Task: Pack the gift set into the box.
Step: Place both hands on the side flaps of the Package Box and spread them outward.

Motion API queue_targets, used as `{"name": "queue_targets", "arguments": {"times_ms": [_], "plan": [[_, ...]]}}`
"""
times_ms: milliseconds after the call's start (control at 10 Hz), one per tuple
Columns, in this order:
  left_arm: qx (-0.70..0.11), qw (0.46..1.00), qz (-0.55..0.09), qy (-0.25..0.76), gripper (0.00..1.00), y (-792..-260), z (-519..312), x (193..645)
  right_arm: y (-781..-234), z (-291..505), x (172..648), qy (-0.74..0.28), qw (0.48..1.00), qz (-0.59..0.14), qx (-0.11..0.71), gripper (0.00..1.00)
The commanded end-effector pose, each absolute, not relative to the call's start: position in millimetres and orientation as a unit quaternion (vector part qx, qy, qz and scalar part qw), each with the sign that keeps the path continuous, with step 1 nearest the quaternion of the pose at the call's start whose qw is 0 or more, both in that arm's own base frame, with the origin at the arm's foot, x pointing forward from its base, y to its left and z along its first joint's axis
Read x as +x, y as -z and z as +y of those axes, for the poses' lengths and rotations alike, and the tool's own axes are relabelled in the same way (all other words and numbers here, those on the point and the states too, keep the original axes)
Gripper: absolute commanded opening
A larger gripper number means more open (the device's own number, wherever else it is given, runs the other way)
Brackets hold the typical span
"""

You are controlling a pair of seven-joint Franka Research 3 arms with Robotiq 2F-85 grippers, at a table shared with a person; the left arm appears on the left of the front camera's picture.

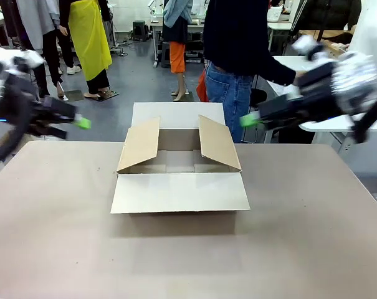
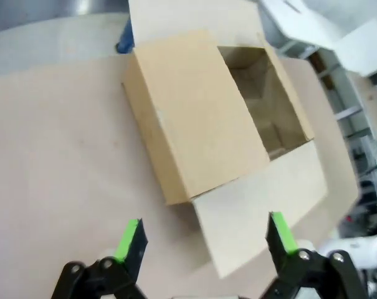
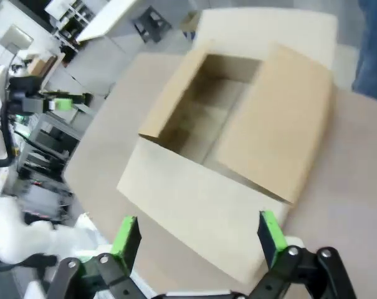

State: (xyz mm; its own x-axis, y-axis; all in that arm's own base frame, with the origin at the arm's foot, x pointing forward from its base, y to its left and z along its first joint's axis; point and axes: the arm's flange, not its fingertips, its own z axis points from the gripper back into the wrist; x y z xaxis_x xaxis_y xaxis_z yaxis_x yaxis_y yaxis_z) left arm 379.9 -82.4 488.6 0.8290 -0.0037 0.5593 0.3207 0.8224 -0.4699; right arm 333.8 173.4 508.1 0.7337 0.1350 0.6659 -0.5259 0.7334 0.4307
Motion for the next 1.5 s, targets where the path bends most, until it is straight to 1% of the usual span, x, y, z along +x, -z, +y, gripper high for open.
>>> {"name": "queue_targets", "arguments": {"times_ms": [0,100,200,300,400,500,700,800,900,1000,1100,1200,1300,1400], "plan": [[-0.241,0.935,-0.260,0.016,1.00,-489.7,-108.7,394.2,-440.0,210.3,296.3,-0.184,0.859,-0.398,0.266,1.00],[-0.235,0.937,-0.260,0.006,1.00,-493.1,-120.7,398.5,-430.7,217.6,284.2,-0.172,0.848,-0.444,0.233,1.00],[-0.230,0.936,-0.265,-0.030,1.00,-494.9,-131.1,405.8,-420.8,219.1,276.3,-0.196,0.855,-0.430,0.214,1.00],[-0.250,0.940,-0.233,-0.001,1.00,-494.8,-130.1,406.1,-410.5,210.6,280.5,-0.208,0.868,-0.404,0.200,1.00],[-0.234,0.934,-0.271,0.006,1.00,-483.9,-136.3,395.4,-408.6,196.8,289.4,-0.177,0.878,-0.398,0.196,1.00],[-0.234,0.934,-0.271,0.006,1.00,-483.9,-136.3,395.4,-448.6,252.8,291.5,-0.193,0.865,-0.410,0.213,1.00],[-0.234,0.937,-0.260,0.002,1.00,-484.3,-135.3,402.8,-448.6,252.8,291.5,-0.193,0.865,-0.410,0.213,1.00],[-0.193,0.935,-0.297,0.024,1.00,-494.3,-144.5,379.8,-448.6,252.8,291.5,-0.193,0.865,-0.410,0.213,1.00],[-0.155,0.942,-0.294,0.037,1.00,-506.1,-163.8,390.0,-448.6,252.8,291.5,-0.193,0.865,-0.410,0.213,1.00],[-0.124,0.955,-0.264,0.058,1.00,-516.1,-189.3,411.3,-448.6,252.8,291.5,-0.193,0.865,-0.410,0.213,1.00],[-0.087,0.963,-0.248,0.058,1.00,-525.0,-218.7,435.5,-448.6,252.8,291.5,-0.193,0.865,-0.410,0.213,1.00],[-0.034,0.974,-0.224,0.027,1.00,-528.0,-254.1,470.2,-448.6,252.8,291.5,-0.193,0.865,-0.410,0.213,1.00],[-0.013,0.981,-0.195,0.012,1.00,-521.7,-280.9,500.8,-448.6,252.8,291.5,-0.193,0.865,-0.410,0.213,1.00],[-0.006,0.983,-0.184,-0.008,1.00,-512.3,-301.8,520.9,-448.6,252.8,291.5,-0.193,0.865,-0.410,0.213,1.00]]}}
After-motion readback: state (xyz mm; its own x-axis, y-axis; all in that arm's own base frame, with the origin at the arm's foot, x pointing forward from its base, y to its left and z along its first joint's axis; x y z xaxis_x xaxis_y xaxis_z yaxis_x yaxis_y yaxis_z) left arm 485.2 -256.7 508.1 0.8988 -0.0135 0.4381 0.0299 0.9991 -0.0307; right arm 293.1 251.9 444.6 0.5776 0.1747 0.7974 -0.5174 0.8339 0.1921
